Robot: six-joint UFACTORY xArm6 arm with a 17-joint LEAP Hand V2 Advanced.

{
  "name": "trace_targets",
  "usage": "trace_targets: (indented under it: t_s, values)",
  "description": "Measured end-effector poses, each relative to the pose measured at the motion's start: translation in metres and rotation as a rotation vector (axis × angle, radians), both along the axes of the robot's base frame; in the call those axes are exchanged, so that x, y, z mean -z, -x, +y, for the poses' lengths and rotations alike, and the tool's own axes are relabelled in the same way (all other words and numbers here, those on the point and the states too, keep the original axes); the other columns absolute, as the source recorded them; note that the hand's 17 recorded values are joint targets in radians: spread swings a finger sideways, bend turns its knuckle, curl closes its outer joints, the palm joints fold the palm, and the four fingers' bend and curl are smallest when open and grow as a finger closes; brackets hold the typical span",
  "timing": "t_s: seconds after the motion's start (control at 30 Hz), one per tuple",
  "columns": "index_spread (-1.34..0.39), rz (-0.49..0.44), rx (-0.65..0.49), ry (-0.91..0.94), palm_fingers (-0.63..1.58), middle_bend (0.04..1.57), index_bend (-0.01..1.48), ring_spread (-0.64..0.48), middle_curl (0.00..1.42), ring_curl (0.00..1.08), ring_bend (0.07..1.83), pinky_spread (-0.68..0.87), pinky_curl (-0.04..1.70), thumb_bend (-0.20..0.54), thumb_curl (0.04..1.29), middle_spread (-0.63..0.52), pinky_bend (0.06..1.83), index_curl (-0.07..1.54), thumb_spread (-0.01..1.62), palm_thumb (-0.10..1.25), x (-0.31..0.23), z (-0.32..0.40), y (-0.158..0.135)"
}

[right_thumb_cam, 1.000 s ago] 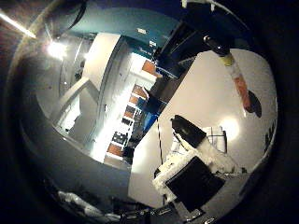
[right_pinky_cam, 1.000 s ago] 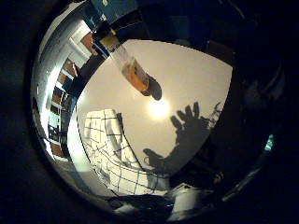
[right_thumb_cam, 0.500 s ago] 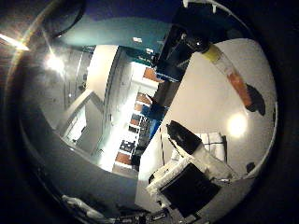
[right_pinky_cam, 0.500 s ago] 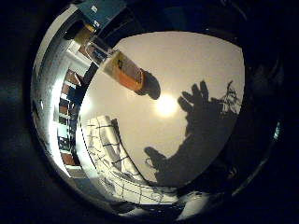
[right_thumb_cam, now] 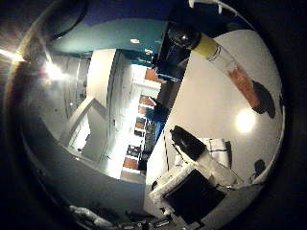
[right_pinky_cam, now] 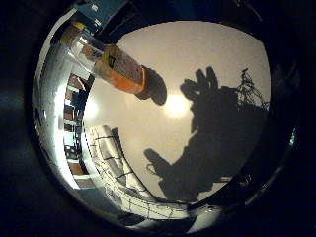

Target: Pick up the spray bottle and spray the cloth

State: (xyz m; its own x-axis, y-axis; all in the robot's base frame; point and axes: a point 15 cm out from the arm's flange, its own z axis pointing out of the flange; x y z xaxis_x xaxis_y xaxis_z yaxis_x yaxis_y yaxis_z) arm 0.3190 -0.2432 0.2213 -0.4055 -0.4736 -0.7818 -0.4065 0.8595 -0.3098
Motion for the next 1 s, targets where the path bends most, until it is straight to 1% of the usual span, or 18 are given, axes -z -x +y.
trace_targets:
  t_s: [1.0]
  values:
    - [-0.09,0.022,-0.014,-0.026,0.12,0.27,0.15,0.23,0.36,0.27,0.48,0.38,0.31,-0.021,0.41,0.20,0.40,0.26,1.08,0.71,0.021,0.002,0.001]
